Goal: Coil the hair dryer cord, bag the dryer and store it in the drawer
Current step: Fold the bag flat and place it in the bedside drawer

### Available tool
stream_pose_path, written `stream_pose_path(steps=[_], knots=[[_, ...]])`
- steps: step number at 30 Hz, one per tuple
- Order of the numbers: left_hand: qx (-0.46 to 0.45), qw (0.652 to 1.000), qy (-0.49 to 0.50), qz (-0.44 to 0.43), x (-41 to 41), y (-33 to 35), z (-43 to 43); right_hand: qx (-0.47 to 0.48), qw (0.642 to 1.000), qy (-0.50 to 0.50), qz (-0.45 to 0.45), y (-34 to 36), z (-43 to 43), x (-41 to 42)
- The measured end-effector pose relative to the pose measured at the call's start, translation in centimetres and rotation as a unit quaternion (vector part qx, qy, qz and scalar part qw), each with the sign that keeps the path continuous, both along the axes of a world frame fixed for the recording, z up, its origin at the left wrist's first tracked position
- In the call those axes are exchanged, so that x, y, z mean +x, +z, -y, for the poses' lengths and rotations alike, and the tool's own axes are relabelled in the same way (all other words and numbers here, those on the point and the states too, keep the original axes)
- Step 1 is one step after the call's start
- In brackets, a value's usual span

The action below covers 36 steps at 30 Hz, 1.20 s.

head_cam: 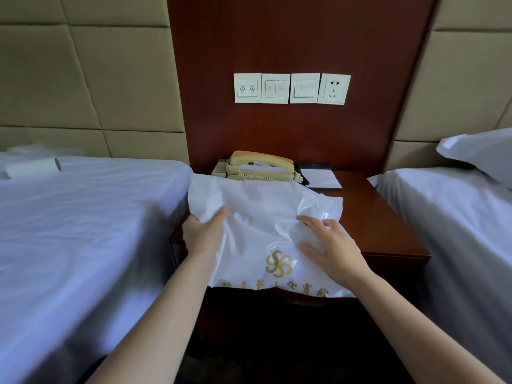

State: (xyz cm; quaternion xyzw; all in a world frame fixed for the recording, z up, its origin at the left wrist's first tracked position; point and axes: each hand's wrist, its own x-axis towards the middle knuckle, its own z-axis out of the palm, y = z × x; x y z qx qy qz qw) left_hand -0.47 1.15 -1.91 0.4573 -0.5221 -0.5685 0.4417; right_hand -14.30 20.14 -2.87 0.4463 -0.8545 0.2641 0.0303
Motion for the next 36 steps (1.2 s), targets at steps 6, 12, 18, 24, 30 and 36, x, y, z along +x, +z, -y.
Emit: stream_pose_path(steps=[6,12,18,24,30,36], knots=[[-0.161,0.983,0.03,0.086,-0.3,0.0,-0.5,-0.049,0.999,-0.006,0.008,-0.9,0.0,0.3],[-0.228,0.964,-0.013,0.135,0.8,0.3,-0.3,-0.059,0.998,0.006,0.013,-0.9,-0.2,0.7],[-0.277,0.959,-0.013,0.064,2.0,4.1,-0.5,-0.074,0.991,0.061,0.094,-0.3,-1.7,1.5],[-0.345,0.935,-0.039,0.073,5.3,8.1,-2.8,-0.098,0.977,0.095,0.162,0.8,-2.6,3.5],[-0.412,0.904,-0.075,0.085,8.4,10.4,-5.4,-0.084,0.976,0.083,0.183,2.6,-3.7,5.5],[-0.43,0.892,-0.087,0.108,10.1,10.4,-7.4,-0.026,0.984,0.007,0.178,3.0,-5.0,5.6]])
